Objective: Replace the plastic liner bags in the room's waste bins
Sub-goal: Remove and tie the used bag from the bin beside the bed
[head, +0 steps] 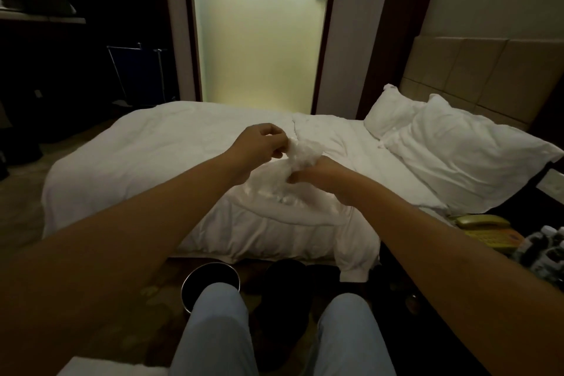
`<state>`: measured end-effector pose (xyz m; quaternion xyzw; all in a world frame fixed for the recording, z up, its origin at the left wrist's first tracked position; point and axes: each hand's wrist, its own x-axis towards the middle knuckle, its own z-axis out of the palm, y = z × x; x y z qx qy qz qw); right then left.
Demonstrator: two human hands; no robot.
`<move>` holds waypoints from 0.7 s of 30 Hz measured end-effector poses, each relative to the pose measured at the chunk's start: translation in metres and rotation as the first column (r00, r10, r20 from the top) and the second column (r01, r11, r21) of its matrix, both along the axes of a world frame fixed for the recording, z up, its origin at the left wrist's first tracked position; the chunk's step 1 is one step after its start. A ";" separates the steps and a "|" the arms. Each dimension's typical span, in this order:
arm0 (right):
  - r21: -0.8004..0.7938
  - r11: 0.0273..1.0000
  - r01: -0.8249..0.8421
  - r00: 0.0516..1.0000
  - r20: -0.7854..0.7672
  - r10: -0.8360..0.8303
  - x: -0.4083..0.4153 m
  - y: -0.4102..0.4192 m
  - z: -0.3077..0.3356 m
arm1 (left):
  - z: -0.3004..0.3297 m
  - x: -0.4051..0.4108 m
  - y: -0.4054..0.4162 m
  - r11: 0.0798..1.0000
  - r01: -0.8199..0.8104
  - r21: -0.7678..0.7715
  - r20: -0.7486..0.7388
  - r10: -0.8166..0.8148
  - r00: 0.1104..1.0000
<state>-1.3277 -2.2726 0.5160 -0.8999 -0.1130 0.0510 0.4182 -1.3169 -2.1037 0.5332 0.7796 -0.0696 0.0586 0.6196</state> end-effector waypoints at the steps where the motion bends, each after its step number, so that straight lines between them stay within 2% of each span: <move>1: 0.048 0.998 -0.028 0.999 -0.016 0.029 -0.004 0.003 0.005 | 0.003 -0.003 0.000 1.000 0.010 0.008 0.014 -0.010 1.000; 3: 0.115 0.993 -0.028 1.000 -0.004 0.028 -0.006 0.009 0.012 | 0.010 -0.008 -0.001 1.000 0.028 0.013 0.035 -0.028 0.999; 6: 0.073 0.997 0.016 0.994 0.108 -0.024 -0.006 0.006 0.014 | 0.017 -0.013 0.000 0.999 0.051 0.008 0.026 -0.051 0.998; 8: 0.103 0.995 0.015 0.996 0.090 -0.025 -0.007 0.005 0.015 | 0.020 -0.015 0.005 0.998 0.064 -0.010 -0.009 -0.064 0.998; 11: -0.021 0.998 0.053 0.983 0.176 -0.049 -0.004 0.011 0.016 | 0.016 -0.020 0.016 0.994 0.086 -0.068 -0.062 -0.090 0.994; 15: 0.019 0.998 0.065 0.989 0.129 -0.067 0.009 0.019 0.011 | 0.001 -0.018 0.029 0.990 0.076 -0.115 -0.101 -0.088 0.991; 17: 0.010 0.998 0.064 0.990 0.122 -0.065 0.020 0.025 0.002 | -0.011 -0.009 0.038 0.997 0.074 -0.038 -0.110 -0.078 0.991; 19: 0.026 0.998 0.059 0.993 0.097 -0.061 0.031 0.036 -0.006 | -0.027 0.002 0.049 0.981 0.113 0.157 -0.109 -0.096 0.989; 21: 0.037 0.998 0.053 0.997 0.054 -0.055 0.044 0.047 -0.018 | -0.045 0.014 0.060 0.918 0.129 0.376 -0.090 -0.102 0.991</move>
